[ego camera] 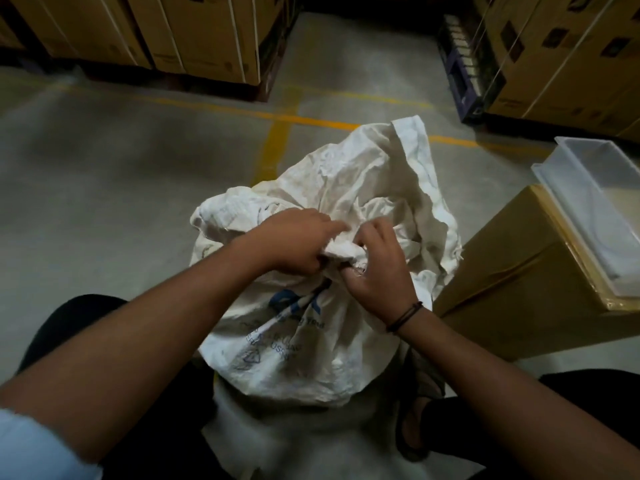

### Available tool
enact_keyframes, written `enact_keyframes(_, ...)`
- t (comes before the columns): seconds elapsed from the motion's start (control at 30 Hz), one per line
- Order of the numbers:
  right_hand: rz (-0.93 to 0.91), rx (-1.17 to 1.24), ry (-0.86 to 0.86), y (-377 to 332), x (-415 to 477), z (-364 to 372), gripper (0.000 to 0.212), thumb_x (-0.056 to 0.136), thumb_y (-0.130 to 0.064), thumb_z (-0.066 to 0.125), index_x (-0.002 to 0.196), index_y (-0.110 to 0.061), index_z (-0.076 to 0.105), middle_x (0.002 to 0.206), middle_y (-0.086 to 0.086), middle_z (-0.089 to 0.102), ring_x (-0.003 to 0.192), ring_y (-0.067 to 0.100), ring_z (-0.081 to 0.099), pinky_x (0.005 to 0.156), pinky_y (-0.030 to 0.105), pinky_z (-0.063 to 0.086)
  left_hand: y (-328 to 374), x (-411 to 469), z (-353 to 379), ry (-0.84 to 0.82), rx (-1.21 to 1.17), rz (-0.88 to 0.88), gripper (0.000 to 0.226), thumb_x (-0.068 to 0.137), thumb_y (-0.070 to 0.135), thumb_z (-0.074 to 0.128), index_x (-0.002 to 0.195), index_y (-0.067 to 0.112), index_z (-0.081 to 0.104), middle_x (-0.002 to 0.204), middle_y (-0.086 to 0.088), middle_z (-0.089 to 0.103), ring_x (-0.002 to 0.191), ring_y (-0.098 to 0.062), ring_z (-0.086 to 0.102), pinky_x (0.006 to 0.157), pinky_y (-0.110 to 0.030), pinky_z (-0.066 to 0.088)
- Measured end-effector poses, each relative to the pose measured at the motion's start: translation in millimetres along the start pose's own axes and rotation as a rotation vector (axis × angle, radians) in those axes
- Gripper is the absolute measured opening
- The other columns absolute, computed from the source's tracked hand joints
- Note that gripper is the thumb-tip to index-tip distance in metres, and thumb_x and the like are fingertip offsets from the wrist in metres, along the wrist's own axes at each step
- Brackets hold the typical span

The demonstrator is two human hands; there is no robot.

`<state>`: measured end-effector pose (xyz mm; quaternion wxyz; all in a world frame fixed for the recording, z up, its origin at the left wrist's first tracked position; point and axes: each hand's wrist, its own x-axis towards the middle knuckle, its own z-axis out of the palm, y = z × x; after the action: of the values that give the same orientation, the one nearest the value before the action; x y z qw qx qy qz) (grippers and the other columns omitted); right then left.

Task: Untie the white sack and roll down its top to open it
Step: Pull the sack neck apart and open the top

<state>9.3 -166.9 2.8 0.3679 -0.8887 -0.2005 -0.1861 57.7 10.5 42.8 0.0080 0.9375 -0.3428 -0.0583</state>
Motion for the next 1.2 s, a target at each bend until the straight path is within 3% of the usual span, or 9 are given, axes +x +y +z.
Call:
enact_keyframes(0.13, -0.112, -0.091, -0.347, 9, 11, -26, 0.105, 0.076, -0.049, 0.079, 0.154, -0.007, 0.022, 0.154, 0.009, 0.03, 0.136, 0.021, 0.042, 0.106, 0.035, 0.045, -14, 6, 2, 0.165, 0.01, 0.039, 0.047, 0.086, 0.024, 0.066, 0.132, 0.024, 0.057, 0.122, -0.003, 0.059, 0.105, -0.025, 0.059, 0.083, -0.039, 0.048)
enact_keyframes(0.23, -0.119, -0.414, -0.575, 34, 8, -41, 0.134, 0.065, -0.078, 0.068, 0.158, -0.018, -0.006, 0.162, 0.004, 0.024, 0.14, 0.023, 0.04, 0.109, 0.045, 0.042, -32, -1, -6, 0.258, -0.098, 0.013, 0.052, 0.083, 0.012, 0.068, 0.131, 0.027, 0.056, 0.129, 0.001, 0.057, 0.104, -0.026, 0.061, 0.073, -0.035, 0.046)
enact_keyframes(0.33, -0.049, -0.683, -0.525, 56, 3, -47, 0.104, 0.071, -0.047, 0.075, 0.156, -0.019, 0.021, 0.137, 0.008, 0.055, 0.11, 0.033, 0.062, 0.085, 0.043, 0.053, -50, -13, -15, 0.303, -0.196, -0.07, 0.064, 0.086, 0.011, 0.067, 0.14, 0.039, 0.049, 0.139, 0.008, 0.06, 0.117, -0.026, 0.061, 0.085, -0.04, 0.052)
enact_keyframes(0.5, -0.202, -0.679, 0.058, 54, 26, -65, 0.05, 0.072, -0.016, 0.078, 0.12, -0.008, 0.064, 0.112, 0.014, 0.07, 0.078, 0.036, 0.068, 0.052, 0.037, 0.054, -60, -29, -26, 0.327, -0.238, -0.188, 0.072, 0.094, 0.017, 0.06, 0.152, 0.047, 0.031, 0.136, -0.003, 0.064, 0.113, -0.035, 0.063, 0.084, -0.04, 0.051)
enact_keyframes(0.67, -0.453, -0.734, 0.358, 27, 46, -66, 0.042, 0.09, -0.017, 0.071, 0.128, -0.003, 0.064, 0.14, 0.014, 0.059, 0.125, 0.035, 0.059, 0.087, 0.043, 0.05, -65, -30, -32, 0.227, -0.135, -0.314, 0.058, 0.091, 0.027, 0.066, 0.146, 0.028, 0.046, 0.126, -0.013, 0.067, 0.106, -0.038, 0.064, 0.079, -0.038, 0.05)
enact_keyframes(0.77, -0.543, -0.625, 0.25, 18, 44, -43, 0.038, 0.096, -0.006, 0.06, 0.133, 0.003, 0.058, 0.14, 0.021, 0.057, 0.129, 0.037, 0.056, 0.09, 0.048, 0.05, -69, -42, -35, -0.106, -0.375, -0.239, 0.074, 0.078, 0.05, 0.08, 0.142, 0.031, 0.049, 0.141, 0.006, 0.058, 0.117, -0.015, 0.06, 0.1, -0.032, 0.049)
enact_keyframes(0.9, -0.543, -0.627, 0.155, 21, 40, -27, 0.036, 0.1, -0.003, 0.05, 0.134, 0.004, 0.058, 0.12, 0.021, 0.067, 0.083, 0.036, 0.063, 0.065, 0.045, 0.049, -52, -50, -53, 0.045, -0.698, -0.112, 0.102, 0.072, 0.08, 0.065, 0.157, 0.046, 0.02, 0.158, 0.03, 0.022, 0.14, 0.009, 0.028, 0.113, -0.023, 0.026)
enact_keyframes(1.07, -0.399, -0.569, 0.004, 9, 34, -16, 0.051, 0.097, -0.016, 0.055, 0.143, 0.005, 0.046, 0.116, 0.021, 0.063, 0.089, 0.036, 0.059, 0.074, 0.048, 0.048, -15, -18, -39, 0.137, -0.135, -0.072, 0.095, 0.08, 0.077, 0.057, 0.157, 0.029, 0.03, 0.149, -0.003, 0.051, 0.142, -0.022, 0.041, 0.121, -0.044, 0.026)
enact_keyframes(1.2, -0.259, -0.316, -0.352, -1, 29, -26, 0.101, 0.073, -0.036, 0.068, 0.157, -0.009, 0.018, 0.142, 0.014, 0.041, 0.12, 0.031, 0.048, 0.101, 0.042, 0.044, -13, -9, -30, 0.14, 0.09, -0.064, 0.051, 0.082, 0.036, 0.066, 0.131, 0.026, 0.06, 0.114, -0.001, 0.065, 0.105, -0.027, 0.059, 0.092, -0.041, 0.046)
